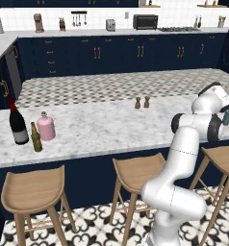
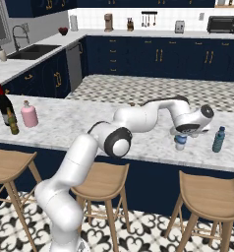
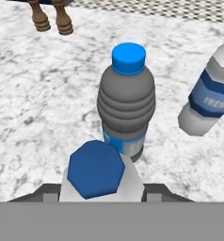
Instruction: Move the plastic bottles in the middle to the plastics group, and the glass bottles in the middle to the glass group.
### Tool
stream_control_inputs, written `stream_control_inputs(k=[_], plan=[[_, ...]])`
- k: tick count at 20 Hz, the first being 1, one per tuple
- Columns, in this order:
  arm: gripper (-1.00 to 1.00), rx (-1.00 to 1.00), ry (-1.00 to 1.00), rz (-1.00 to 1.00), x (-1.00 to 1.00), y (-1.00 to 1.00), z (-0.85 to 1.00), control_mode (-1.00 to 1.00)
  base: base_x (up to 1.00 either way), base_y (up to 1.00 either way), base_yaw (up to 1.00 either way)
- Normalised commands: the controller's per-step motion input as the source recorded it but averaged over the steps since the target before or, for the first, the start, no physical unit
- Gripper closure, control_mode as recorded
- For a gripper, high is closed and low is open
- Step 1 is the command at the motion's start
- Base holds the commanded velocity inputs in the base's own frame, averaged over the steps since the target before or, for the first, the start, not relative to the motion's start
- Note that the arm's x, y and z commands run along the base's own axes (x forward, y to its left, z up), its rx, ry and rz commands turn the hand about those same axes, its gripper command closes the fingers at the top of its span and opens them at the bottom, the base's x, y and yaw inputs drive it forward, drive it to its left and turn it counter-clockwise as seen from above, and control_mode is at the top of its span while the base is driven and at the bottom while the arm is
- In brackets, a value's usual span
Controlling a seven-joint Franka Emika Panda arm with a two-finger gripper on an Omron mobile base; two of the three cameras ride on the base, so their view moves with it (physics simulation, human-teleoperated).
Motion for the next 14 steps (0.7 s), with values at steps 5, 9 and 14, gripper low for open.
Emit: stream_control_inputs(k=[5,9,14], plan=[[1.00,-0.04,0.00,0.00,0.00,0.00,-0.03,-1.00,0.00,0.00,0.00],[1.00,-0.02,0.00,0.00,0.00,0.00,-0.32,-1.00,0.00,0.00,0.00],[1.00,-0.02,0.00,0.00,0.00,0.00,-0.13,-1.00,0.00,0.00,0.00]])
